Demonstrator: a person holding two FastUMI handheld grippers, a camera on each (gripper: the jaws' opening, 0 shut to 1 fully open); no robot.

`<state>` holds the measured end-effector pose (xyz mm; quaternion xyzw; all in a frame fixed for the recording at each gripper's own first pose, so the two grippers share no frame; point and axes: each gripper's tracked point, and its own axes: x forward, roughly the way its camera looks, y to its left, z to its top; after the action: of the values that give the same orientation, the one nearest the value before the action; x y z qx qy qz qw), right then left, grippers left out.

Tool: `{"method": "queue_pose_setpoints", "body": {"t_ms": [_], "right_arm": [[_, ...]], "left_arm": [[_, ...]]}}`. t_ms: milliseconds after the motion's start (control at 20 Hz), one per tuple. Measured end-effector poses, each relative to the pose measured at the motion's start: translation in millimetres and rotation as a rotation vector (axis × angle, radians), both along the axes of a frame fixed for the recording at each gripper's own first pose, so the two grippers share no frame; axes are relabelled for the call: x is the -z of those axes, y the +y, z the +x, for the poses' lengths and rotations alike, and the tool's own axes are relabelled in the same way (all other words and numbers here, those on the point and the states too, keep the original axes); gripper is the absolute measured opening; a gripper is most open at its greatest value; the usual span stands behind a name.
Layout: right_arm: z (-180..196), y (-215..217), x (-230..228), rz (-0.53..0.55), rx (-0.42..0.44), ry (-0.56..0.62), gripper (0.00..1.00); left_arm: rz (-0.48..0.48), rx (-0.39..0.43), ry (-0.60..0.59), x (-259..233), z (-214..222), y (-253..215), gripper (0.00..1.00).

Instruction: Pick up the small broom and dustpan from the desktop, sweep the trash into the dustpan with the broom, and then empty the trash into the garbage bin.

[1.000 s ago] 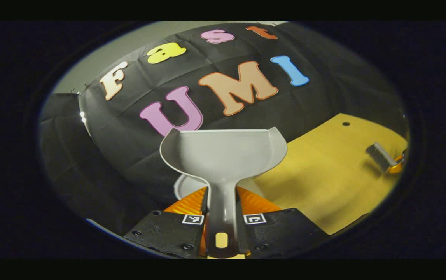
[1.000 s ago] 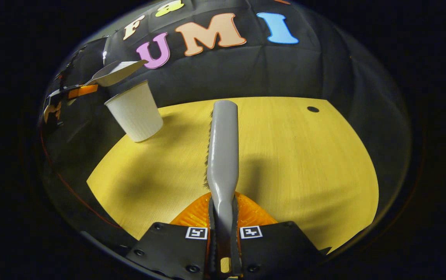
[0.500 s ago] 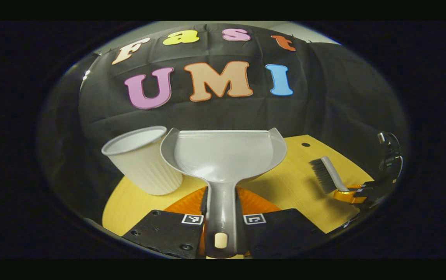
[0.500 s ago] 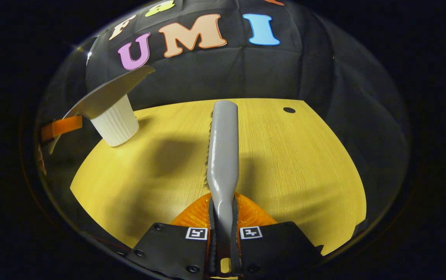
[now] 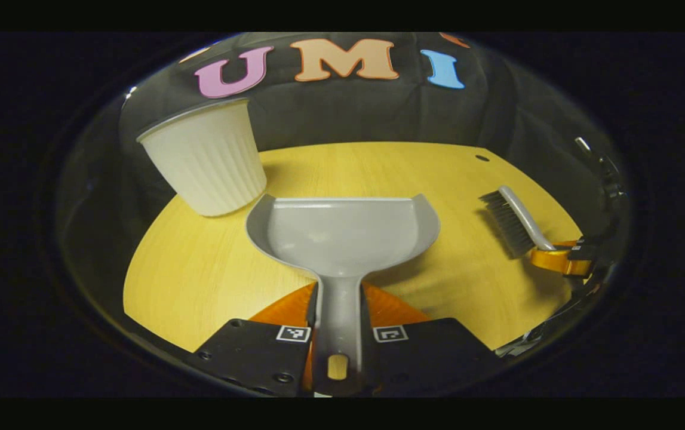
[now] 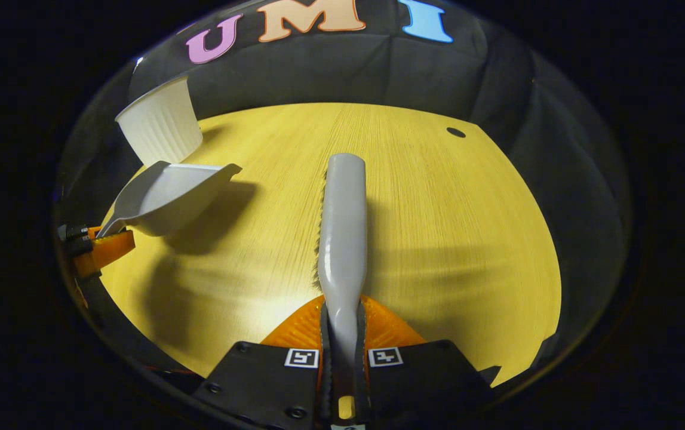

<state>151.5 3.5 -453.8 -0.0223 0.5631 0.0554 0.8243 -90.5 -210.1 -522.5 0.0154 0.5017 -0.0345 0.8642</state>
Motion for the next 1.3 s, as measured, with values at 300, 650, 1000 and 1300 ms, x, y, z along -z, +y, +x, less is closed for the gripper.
{"method": "queue_pose_setpoints", "body": {"t_ms": [300, 650, 1000, 1300], "right_arm": [[0, -5, -8, -0.066, -0.040, 0.058, 0.19], [-1, -2, -12, -0.047, -0.070, 0.069, 0.72], [16, 5, -87, 0.020, -0.066, -0.182, 1.00], [47, -12, -250, 0.166, 0.010, -0.729, 0.99]], "left_arm": [[0.008, -0.038, 0.046, 6, -5, 3, 0.27], [0.012, -0.020, 0.037, -13, -8, -15, 0.93], [0.124, -0.008, -0.236, -113, 27, -8, 0.96], [0.148, 0.035, -0.727, -287, 75, -38, 0.94]]}}
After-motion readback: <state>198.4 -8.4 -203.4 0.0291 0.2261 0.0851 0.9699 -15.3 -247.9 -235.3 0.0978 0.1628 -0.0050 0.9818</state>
